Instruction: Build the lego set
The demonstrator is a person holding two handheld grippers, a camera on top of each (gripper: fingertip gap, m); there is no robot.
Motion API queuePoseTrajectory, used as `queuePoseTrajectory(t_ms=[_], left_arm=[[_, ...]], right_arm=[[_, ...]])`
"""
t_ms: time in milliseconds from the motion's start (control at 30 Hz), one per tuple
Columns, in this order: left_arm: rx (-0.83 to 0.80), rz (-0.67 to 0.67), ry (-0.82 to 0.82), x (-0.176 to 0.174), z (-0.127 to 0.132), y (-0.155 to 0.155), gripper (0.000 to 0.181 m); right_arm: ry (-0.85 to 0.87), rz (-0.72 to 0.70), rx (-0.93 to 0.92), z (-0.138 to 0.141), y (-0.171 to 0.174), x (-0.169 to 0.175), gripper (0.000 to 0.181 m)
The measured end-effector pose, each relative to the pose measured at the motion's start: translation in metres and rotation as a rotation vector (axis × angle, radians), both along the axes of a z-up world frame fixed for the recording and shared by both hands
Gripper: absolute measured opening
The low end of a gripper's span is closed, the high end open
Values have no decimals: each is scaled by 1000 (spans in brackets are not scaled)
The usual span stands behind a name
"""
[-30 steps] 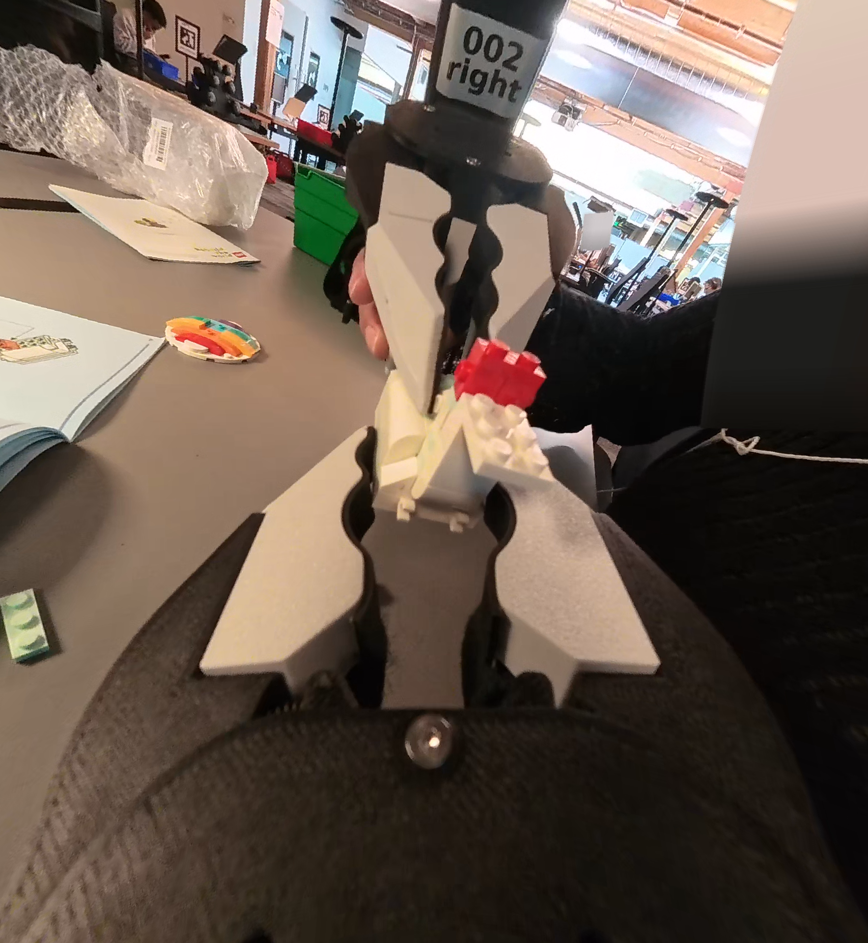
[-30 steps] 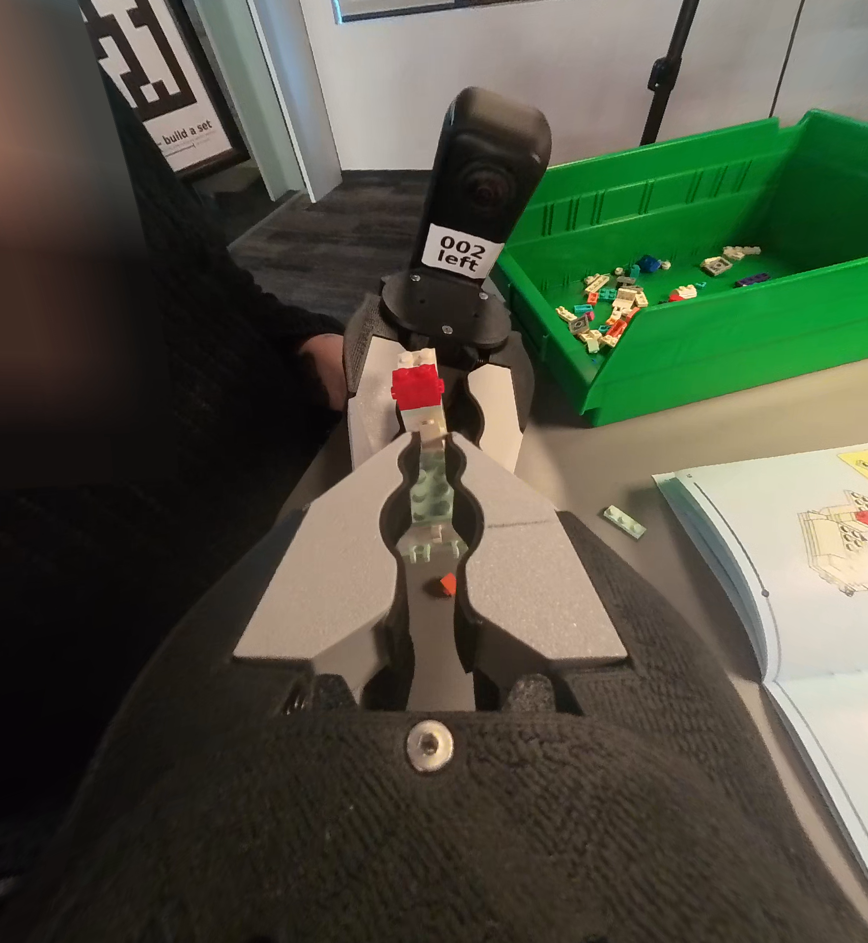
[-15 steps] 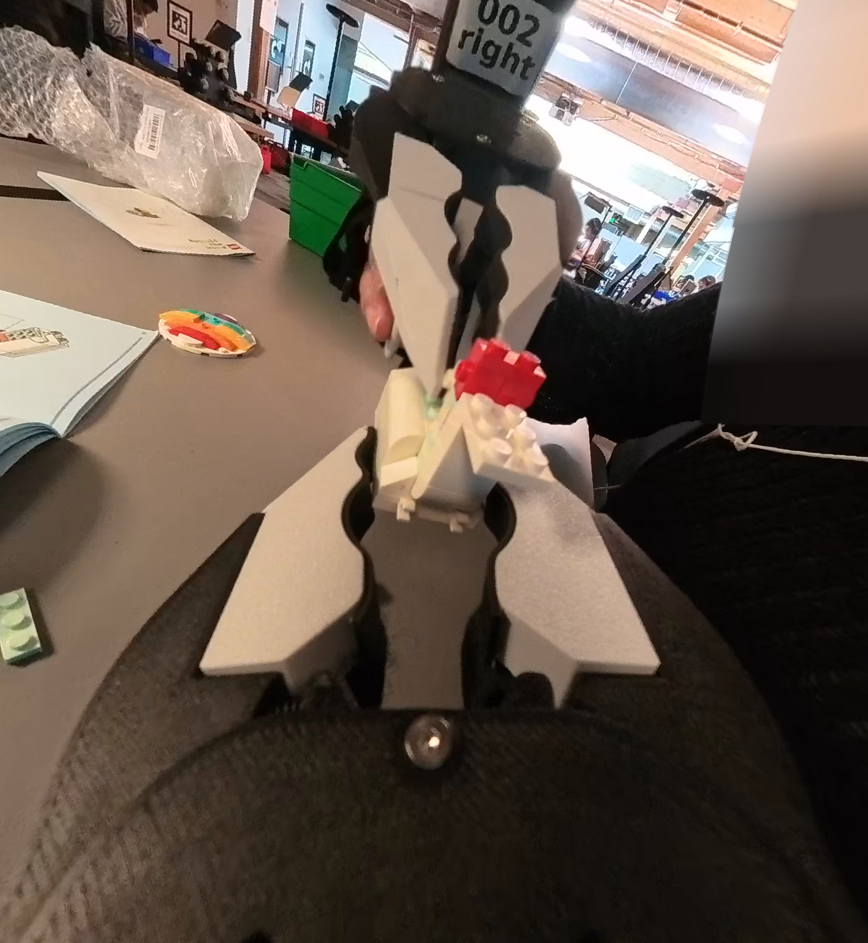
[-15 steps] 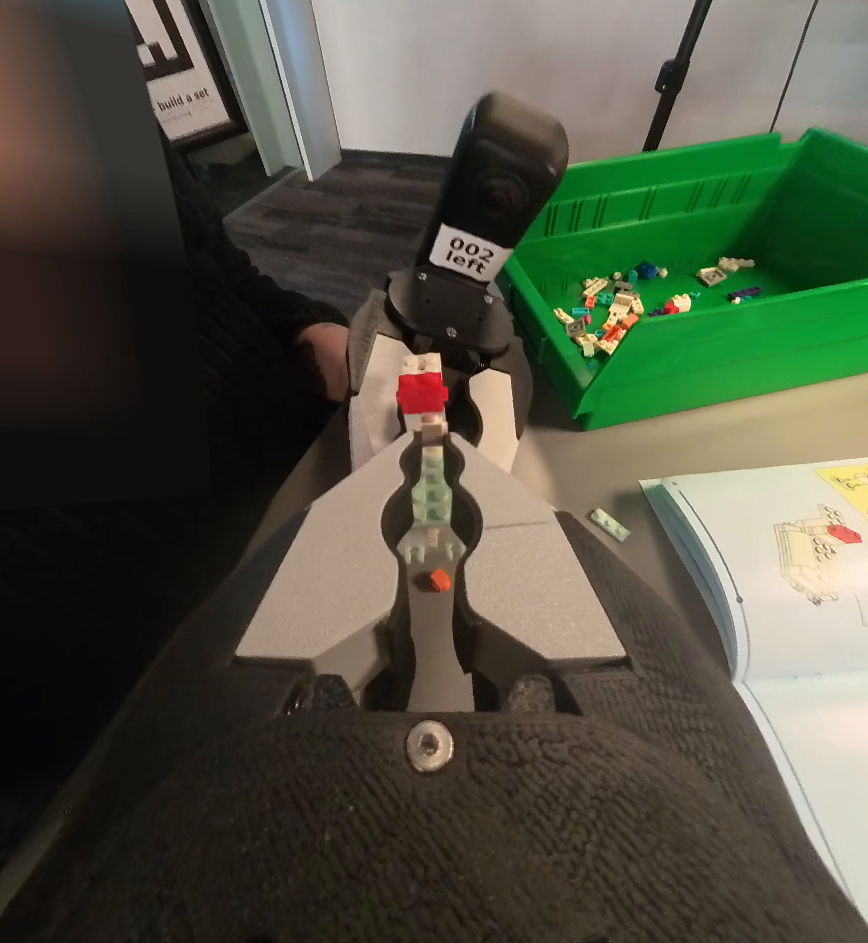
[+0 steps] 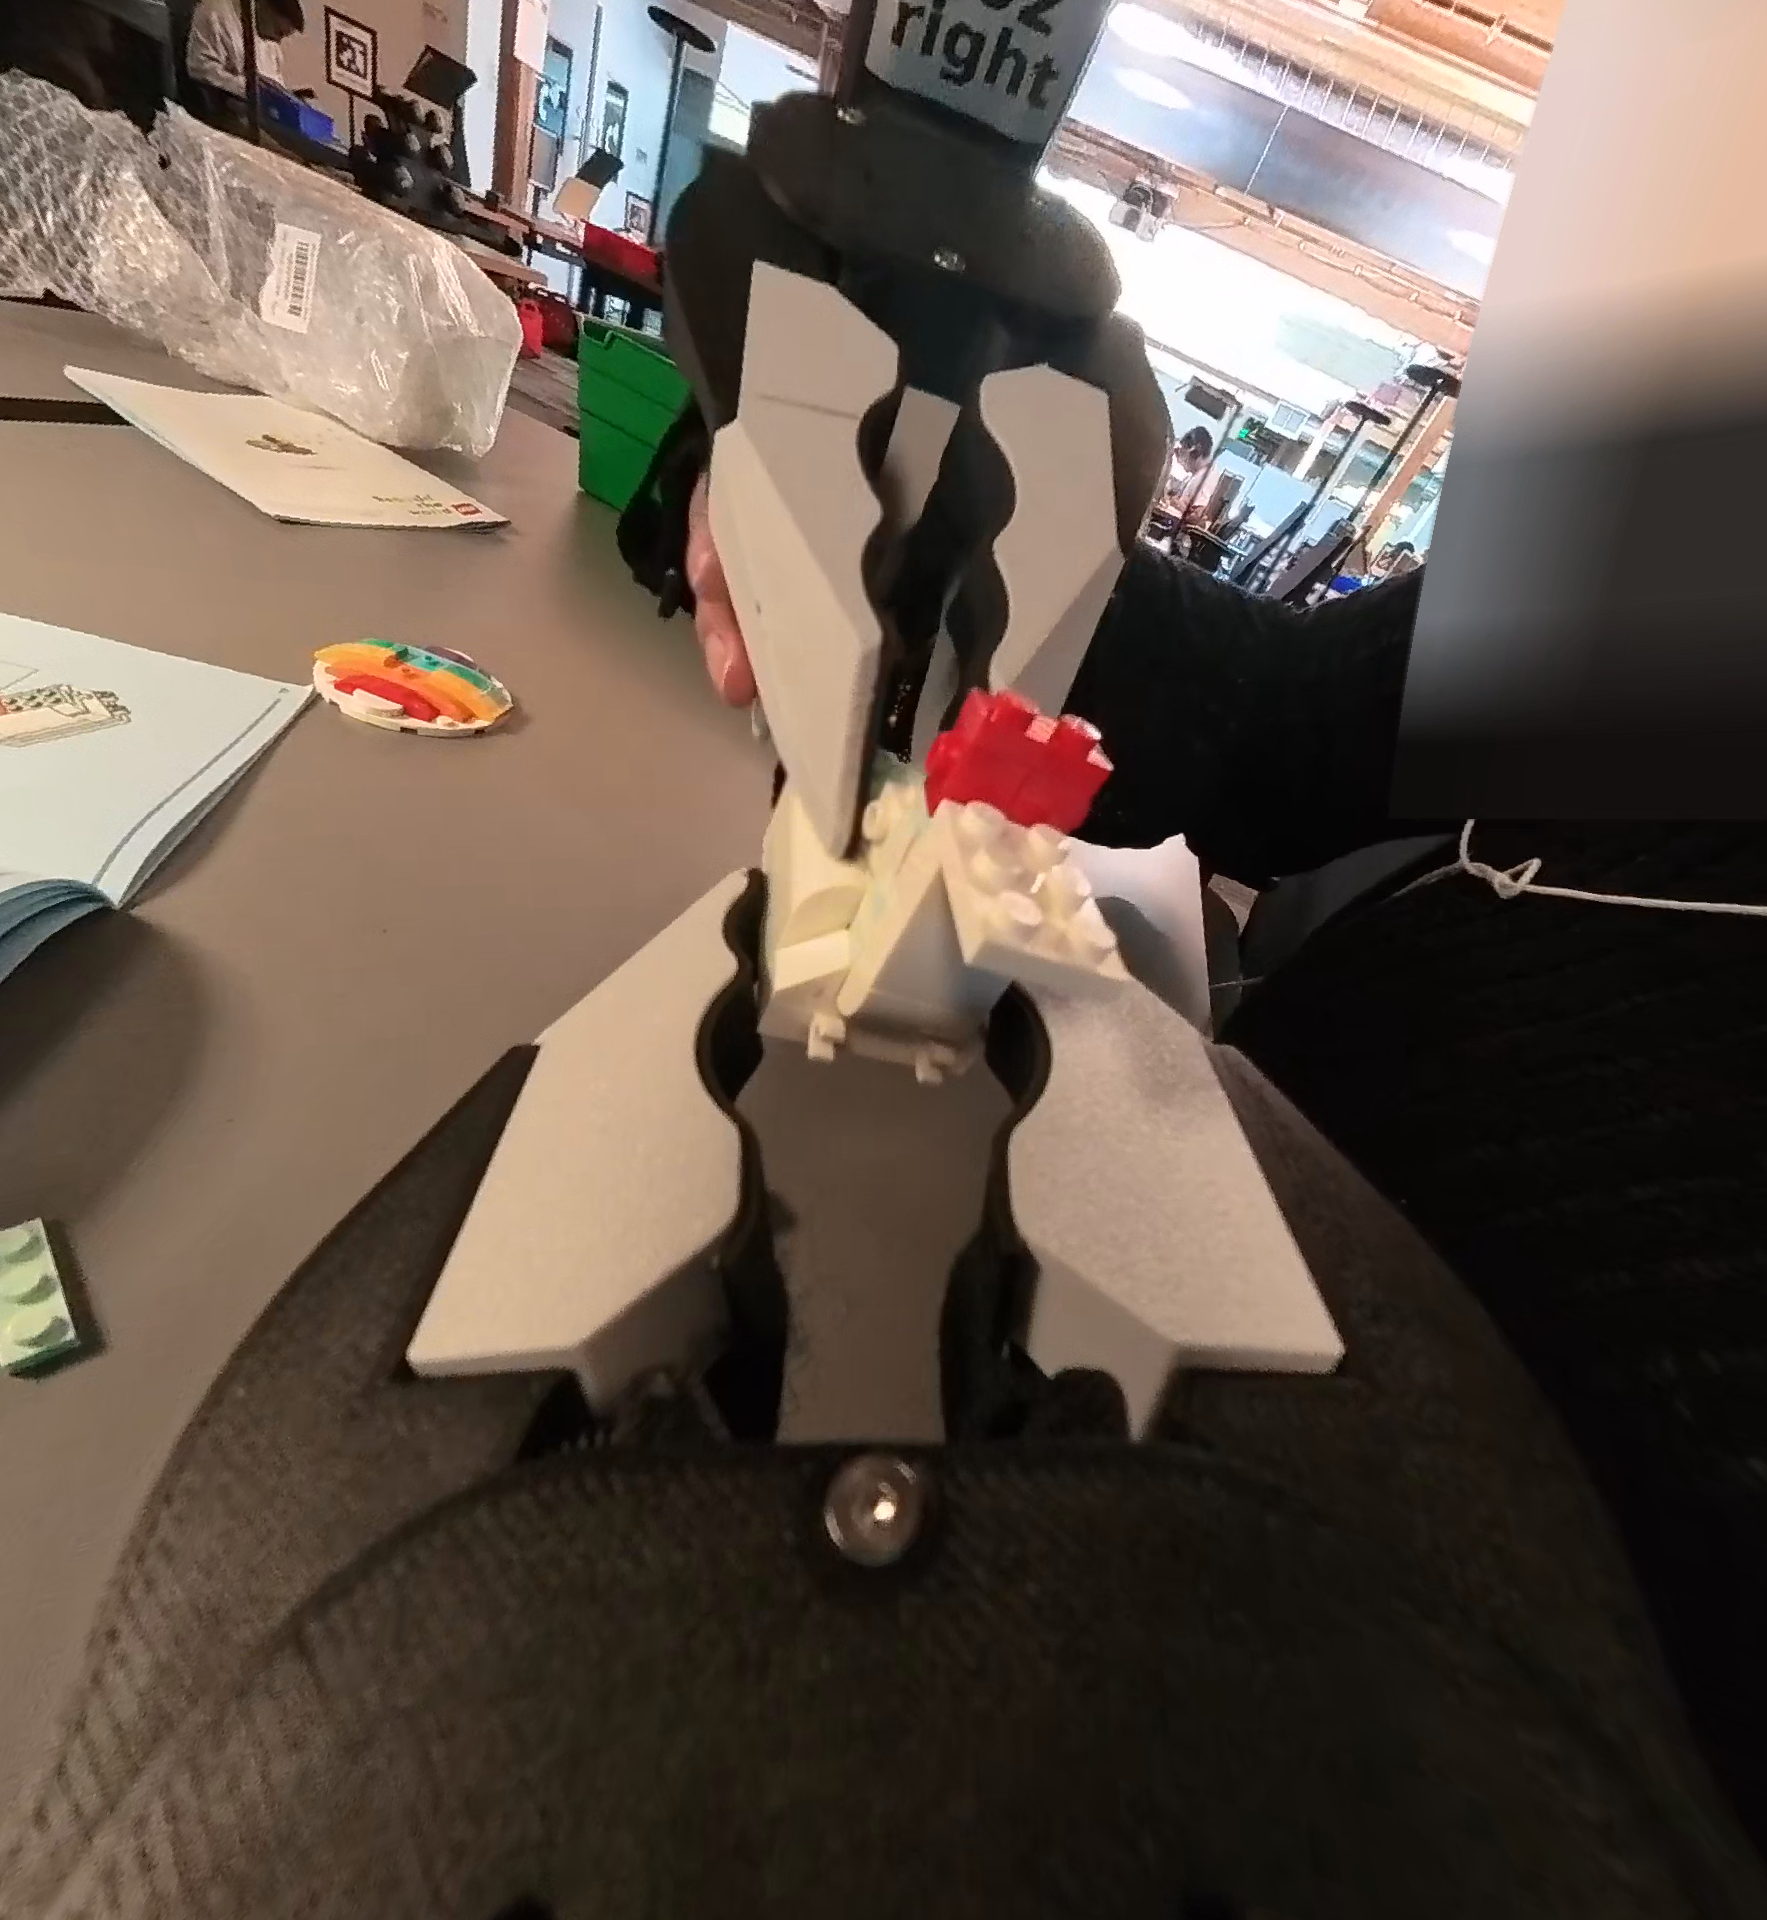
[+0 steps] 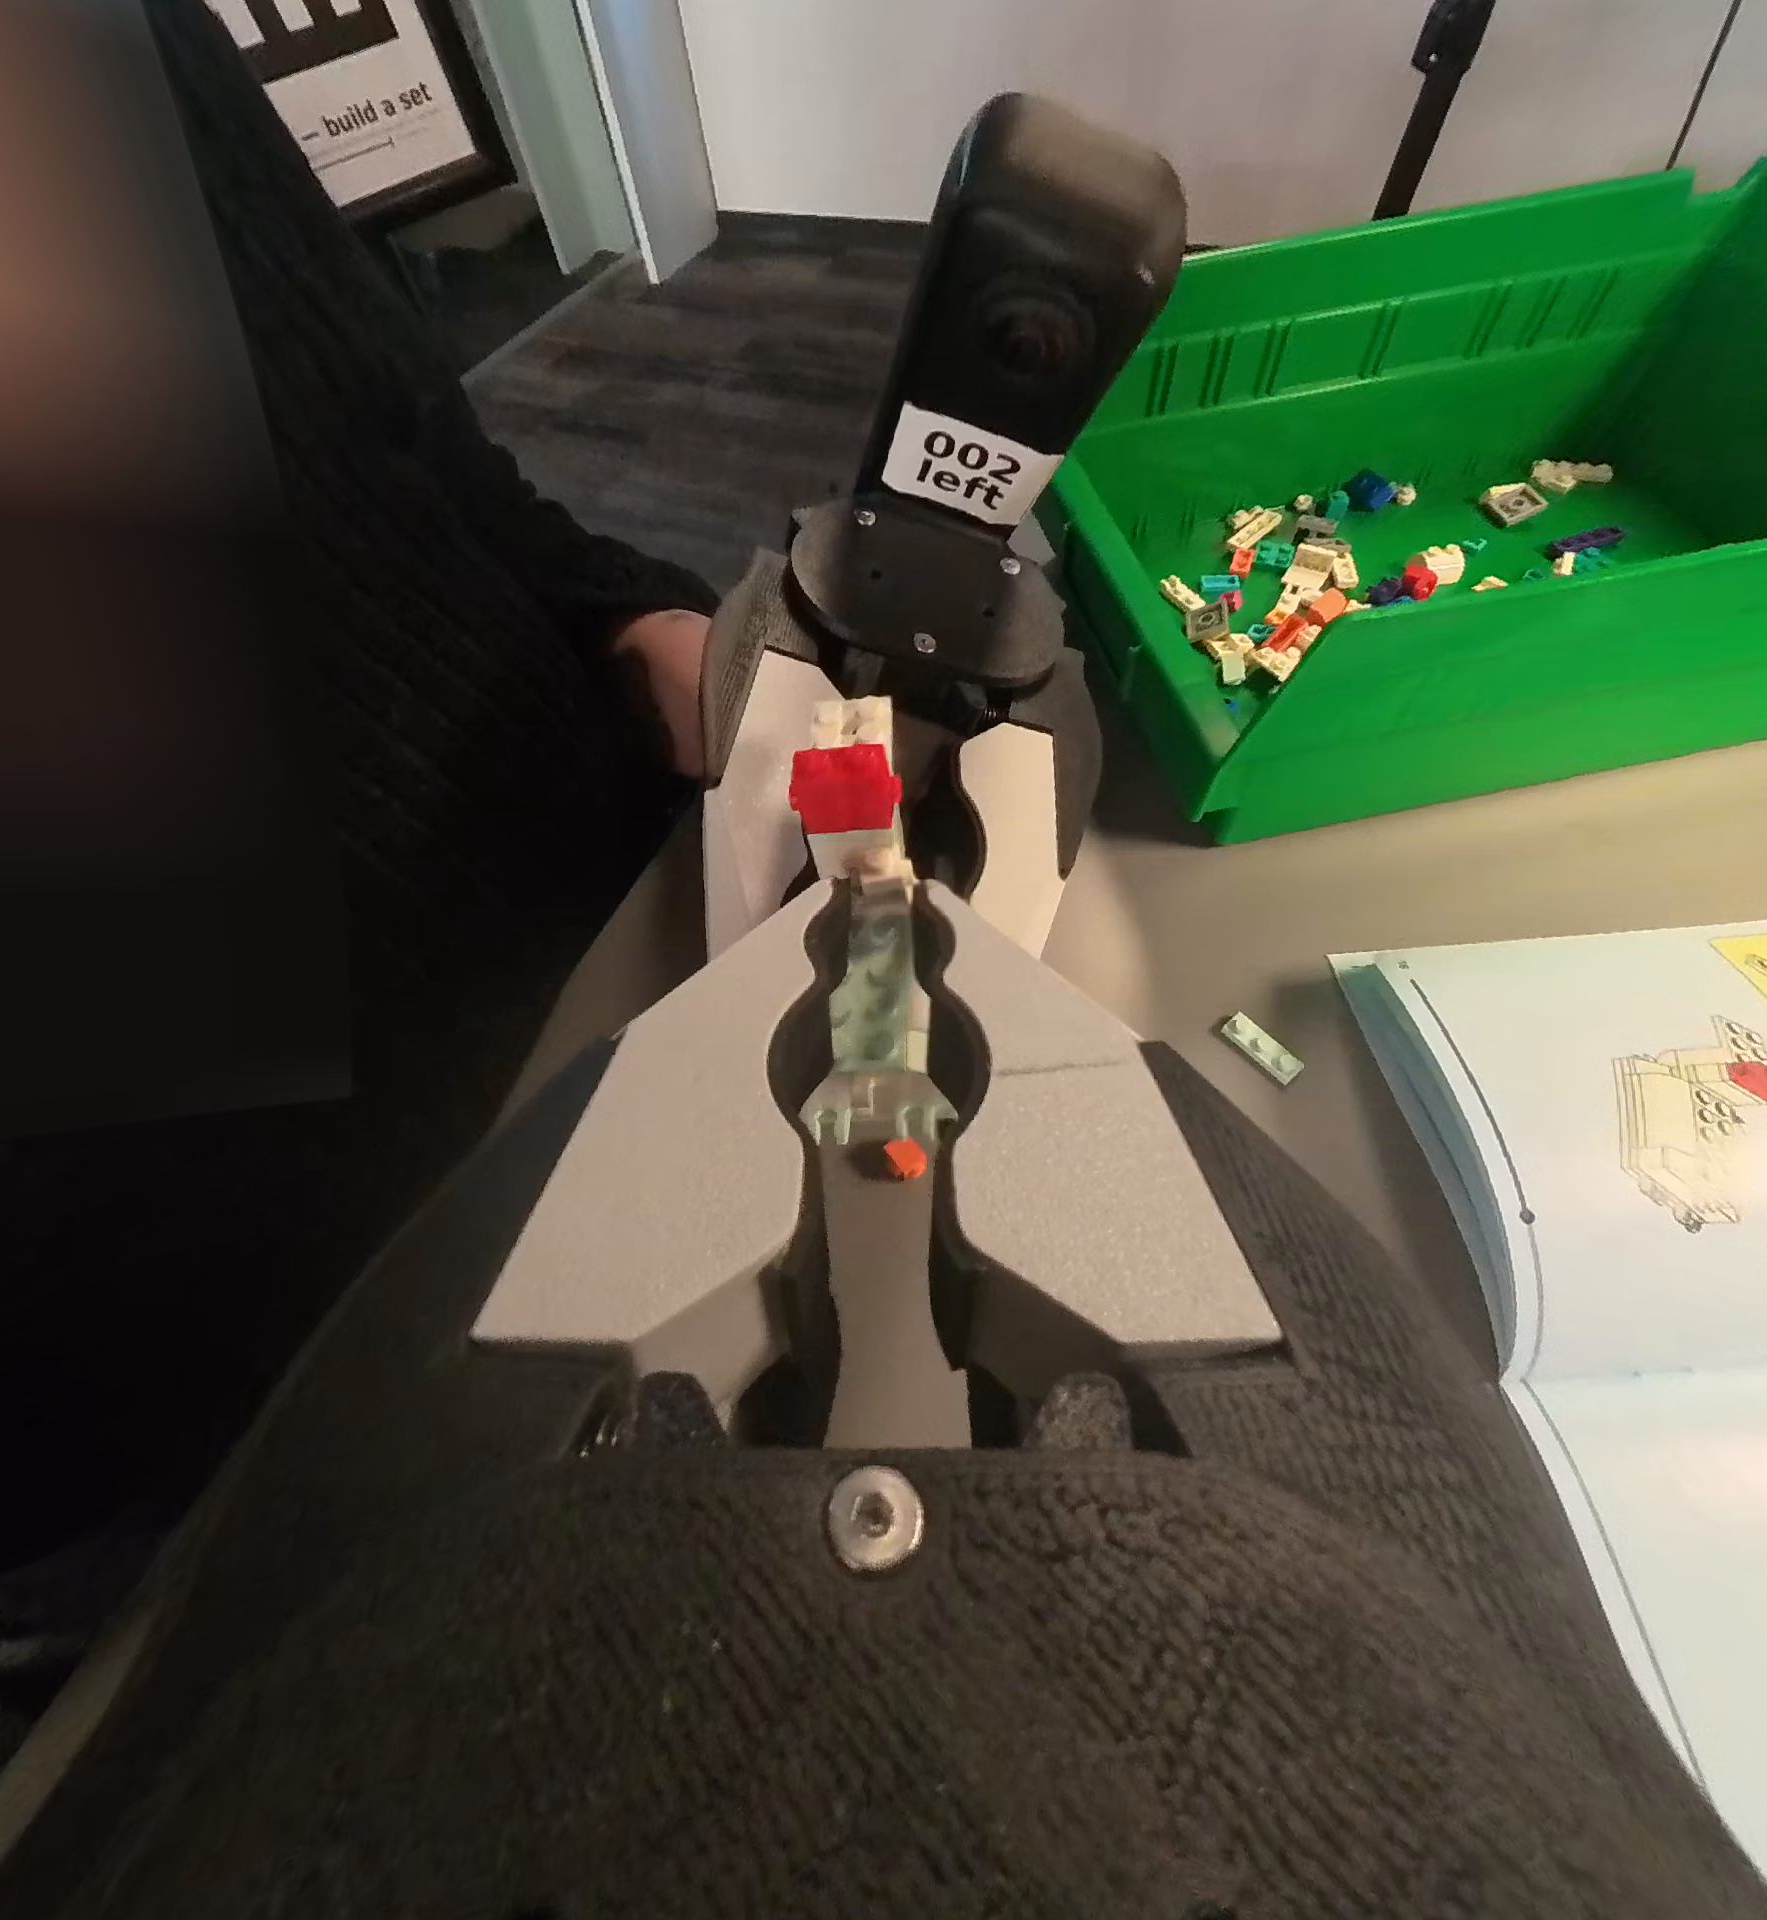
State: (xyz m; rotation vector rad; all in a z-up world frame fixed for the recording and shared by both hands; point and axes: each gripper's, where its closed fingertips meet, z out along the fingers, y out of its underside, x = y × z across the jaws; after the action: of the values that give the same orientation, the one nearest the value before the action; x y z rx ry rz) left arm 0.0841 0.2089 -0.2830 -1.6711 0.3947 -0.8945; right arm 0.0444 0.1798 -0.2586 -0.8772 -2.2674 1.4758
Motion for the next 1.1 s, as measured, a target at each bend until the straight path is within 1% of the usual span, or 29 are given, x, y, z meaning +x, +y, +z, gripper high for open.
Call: queuePoseTrajectory(t_ms=[167, 267, 333, 467, 567, 667, 700, 767, 800, 867, 933, 967, 1100], left_arm=[[3, 2, -1, 0, 0, 0, 39], [5, 8, -6, -1, 1, 0, 39], [4, 17, -22, -4, 2, 2, 39], [-1, 15, -48, -6, 4, 3, 39], [2, 5, -49, -5, 4, 3, 39], [8, 8, -62, -6, 7, 3, 40], [4, 16, -79, -8, 10, 4, 39], [5, 11, -130, -10, 19, 5, 39], [-1, 13, -145, -11, 22, 7, 39], [-5, 11, -150, -13, 27, 10, 39], [-10, 15, -145, -16, 31, 13, 40], [-17, 16, -141, -16, 31, 15, 40], [-39, 8, -167, -16, 35, 21, 40]], right_arm=[[-6, 2, -10, 0, -1, 0, 11], [-3, -9, -3, 1, 1, 1, 16], [16, -18, -3, 4, 4, 3, 19], [46, -48, -5, 9, 10, 5, 18], [59, -45, -5, 13, 11, 8, 19], [94, -37, 22, 18, 15, 12, 28], [119, -44, 54, 19, 18, 12, 33], [201, -74, 171, 16, 28, 11, 49], [262, -94, 253, 14, 34, 9, 56], [404, -134, 423, 13, 42, 4, 76], [507, -154, 572, 12, 45, 0, 89], [554, -160, 648, 11, 46, -2, 92], [726, -179, 960, 13, 43, -13, 91]])
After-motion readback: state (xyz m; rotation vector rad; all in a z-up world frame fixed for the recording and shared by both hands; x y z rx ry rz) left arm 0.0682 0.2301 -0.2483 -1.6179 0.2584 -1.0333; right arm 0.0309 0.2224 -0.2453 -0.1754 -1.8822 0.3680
